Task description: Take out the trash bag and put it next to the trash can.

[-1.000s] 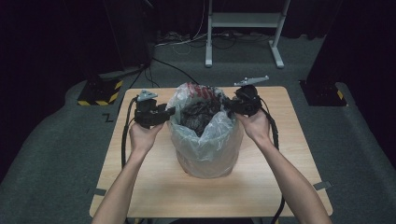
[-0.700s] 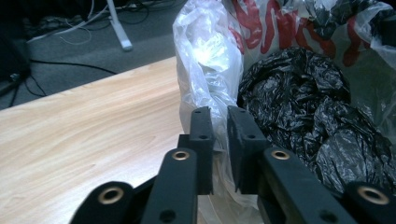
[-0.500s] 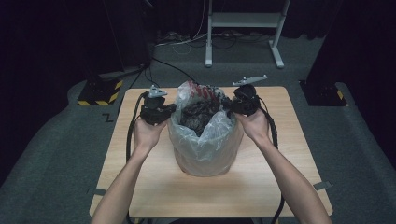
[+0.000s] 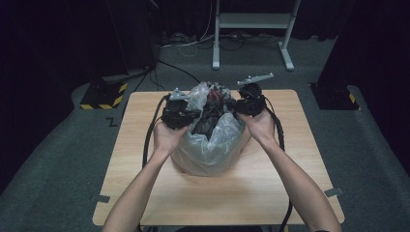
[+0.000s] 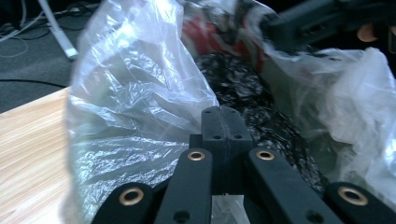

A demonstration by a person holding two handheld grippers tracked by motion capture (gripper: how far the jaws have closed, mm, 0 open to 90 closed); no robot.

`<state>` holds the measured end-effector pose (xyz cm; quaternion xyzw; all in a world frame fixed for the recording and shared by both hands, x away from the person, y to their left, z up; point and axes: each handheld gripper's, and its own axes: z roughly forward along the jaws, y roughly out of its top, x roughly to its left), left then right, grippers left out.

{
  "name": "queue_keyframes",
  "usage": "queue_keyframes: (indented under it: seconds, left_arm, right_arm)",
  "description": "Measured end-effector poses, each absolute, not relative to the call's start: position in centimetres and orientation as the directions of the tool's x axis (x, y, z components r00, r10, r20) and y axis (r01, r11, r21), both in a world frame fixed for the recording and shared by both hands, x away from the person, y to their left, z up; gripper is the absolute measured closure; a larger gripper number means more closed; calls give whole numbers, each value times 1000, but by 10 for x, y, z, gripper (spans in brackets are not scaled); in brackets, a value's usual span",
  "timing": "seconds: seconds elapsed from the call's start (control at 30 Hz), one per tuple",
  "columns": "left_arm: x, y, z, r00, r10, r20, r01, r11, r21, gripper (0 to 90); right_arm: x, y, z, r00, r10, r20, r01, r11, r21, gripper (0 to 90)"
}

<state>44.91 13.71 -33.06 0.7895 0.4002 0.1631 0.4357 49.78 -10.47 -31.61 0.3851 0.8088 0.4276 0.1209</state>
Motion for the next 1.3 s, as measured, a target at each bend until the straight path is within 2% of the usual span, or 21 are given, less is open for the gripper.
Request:
queue_keyframes:
  seconds: [0.57,0.67,0.7,0.73,0.83,1.17,1.3]
  left_arm:
    - [456,98,-332,677,734,-57,474,-375,797,900]
    - [456,94,-331,677,735,-41,469,-388,793,900]
    - [456,93,-331,676,736,-37,470,-391,792,900]
    - [457,92,-330,676,736,-35,470,-394,790,900]
    - [458,90,-330,676,736,-28,475,-407,781,900]
    - [459,88,-330,679,734,-18,478,-423,770,900]
    - [459,87,-330,681,733,-14,473,-424,772,900]
  right_arm:
    - [503,-93,-314,-682,714,162,524,322,788,865]
    - [505,-91,-314,-681,712,171,532,319,784,798]
    - [507,-90,-316,-683,706,184,538,317,781,721]
    - [507,-90,-316,-683,706,184,538,317,781,721]
    - [508,-87,-316,-678,705,206,549,300,780,580]
    - [513,-78,-316,-673,708,214,562,301,770,430]
    - [512,-74,-317,-676,709,200,560,318,765,445]
